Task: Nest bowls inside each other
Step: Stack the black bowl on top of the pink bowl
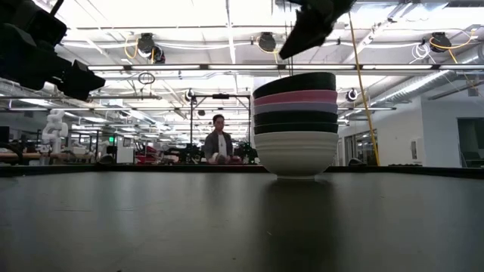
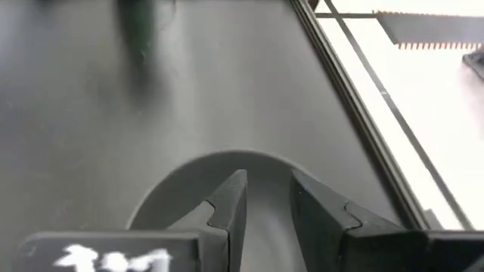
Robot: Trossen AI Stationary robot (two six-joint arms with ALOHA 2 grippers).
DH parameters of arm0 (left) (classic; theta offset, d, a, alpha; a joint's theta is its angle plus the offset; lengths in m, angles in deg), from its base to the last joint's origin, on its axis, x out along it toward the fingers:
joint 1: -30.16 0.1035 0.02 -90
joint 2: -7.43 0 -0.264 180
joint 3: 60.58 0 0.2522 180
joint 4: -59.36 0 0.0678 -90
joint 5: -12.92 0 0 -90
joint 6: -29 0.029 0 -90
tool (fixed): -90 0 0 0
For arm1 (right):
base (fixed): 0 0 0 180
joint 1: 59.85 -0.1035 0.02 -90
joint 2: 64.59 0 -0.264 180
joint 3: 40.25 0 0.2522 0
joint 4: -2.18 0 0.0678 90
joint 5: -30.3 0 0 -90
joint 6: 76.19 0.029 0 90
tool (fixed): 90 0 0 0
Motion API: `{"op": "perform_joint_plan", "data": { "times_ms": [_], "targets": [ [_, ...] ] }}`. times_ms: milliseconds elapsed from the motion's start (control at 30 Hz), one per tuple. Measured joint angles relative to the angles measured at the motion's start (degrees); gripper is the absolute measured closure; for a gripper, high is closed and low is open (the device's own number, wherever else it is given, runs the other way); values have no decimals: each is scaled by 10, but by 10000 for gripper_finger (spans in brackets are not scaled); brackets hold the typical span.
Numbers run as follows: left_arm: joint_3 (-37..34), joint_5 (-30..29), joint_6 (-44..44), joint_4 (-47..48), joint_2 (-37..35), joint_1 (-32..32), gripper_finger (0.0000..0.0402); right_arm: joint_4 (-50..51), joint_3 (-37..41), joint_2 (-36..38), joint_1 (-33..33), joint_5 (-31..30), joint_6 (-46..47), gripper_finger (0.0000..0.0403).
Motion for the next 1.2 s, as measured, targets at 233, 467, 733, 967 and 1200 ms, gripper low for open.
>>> {"op": "perform_joint_plan", "data": {
  "times_ms": [233, 467, 733, 967, 1200],
  "targets": [
    [0, -9, 3, 0, 0, 0, 108, -45, 108, 70, 2, 0, 45, 314],
    [0, -9, -6, -13, 0, 0, 108, -128, 212, 137, 2, 0, 58, 314],
    [0, -9, -11, -16, 0, 0, 108, -144, 265, 190, 2, 0, 84, 314],
    [0, -9, -10, -24, 0, 0, 108, -145, 282, 193, 2, 0, 95, 314],
    [0, -9, -12, -24, 0, 0, 108, -150, 282, 193, 2, 0, 94, 314]
  ]
}}
